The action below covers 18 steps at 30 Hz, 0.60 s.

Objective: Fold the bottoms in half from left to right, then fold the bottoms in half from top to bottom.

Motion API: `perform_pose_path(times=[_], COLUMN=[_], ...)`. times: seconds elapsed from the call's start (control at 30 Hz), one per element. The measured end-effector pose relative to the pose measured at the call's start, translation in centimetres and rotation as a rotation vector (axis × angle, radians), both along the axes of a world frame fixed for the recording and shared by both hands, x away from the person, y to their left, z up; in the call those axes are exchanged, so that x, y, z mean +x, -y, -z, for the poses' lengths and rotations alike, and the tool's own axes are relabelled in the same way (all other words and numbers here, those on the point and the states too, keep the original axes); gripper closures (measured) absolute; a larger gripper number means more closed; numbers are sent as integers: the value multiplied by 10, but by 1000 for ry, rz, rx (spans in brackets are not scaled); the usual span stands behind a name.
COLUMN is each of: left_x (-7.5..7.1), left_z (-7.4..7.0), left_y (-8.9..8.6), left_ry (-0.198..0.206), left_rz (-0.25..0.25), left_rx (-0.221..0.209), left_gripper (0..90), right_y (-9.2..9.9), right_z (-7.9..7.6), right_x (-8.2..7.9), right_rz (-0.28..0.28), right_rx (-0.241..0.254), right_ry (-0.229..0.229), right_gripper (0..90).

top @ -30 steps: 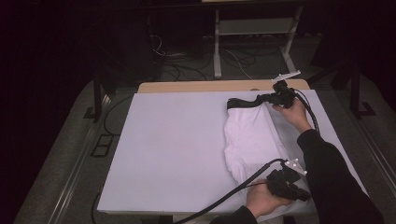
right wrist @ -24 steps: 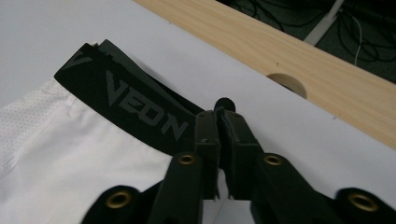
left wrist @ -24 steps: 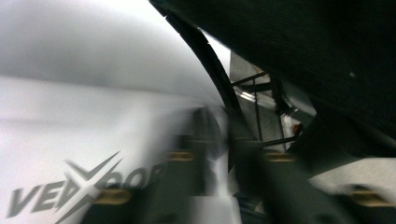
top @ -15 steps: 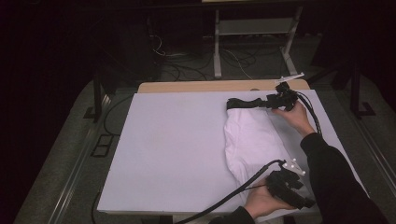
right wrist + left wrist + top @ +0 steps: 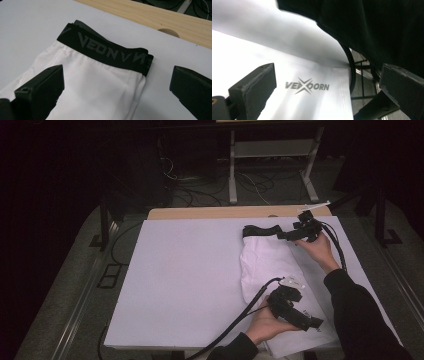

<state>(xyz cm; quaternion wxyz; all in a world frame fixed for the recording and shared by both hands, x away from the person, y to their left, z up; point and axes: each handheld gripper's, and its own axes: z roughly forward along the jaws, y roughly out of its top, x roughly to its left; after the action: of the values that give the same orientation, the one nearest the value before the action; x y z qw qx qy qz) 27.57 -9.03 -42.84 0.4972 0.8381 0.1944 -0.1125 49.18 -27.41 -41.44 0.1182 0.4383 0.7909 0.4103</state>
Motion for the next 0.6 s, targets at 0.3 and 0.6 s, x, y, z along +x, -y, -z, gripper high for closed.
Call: perform_pose_path(times=[0.3, 0.6], left_x=[9, 13], left_z=[-2, -3], left_y=[-16, -20], left_ry=[22, 76], left_rz=[-23, -16], left_rx=[17, 18], left_gripper=[0, 0], right_y=[0, 3], right_z=[3, 5], right_x=[-5, -9], right_rz=[-2, -5], right_rx=[20, 40], right_ry=[4, 8], right_gripper=[0, 0])
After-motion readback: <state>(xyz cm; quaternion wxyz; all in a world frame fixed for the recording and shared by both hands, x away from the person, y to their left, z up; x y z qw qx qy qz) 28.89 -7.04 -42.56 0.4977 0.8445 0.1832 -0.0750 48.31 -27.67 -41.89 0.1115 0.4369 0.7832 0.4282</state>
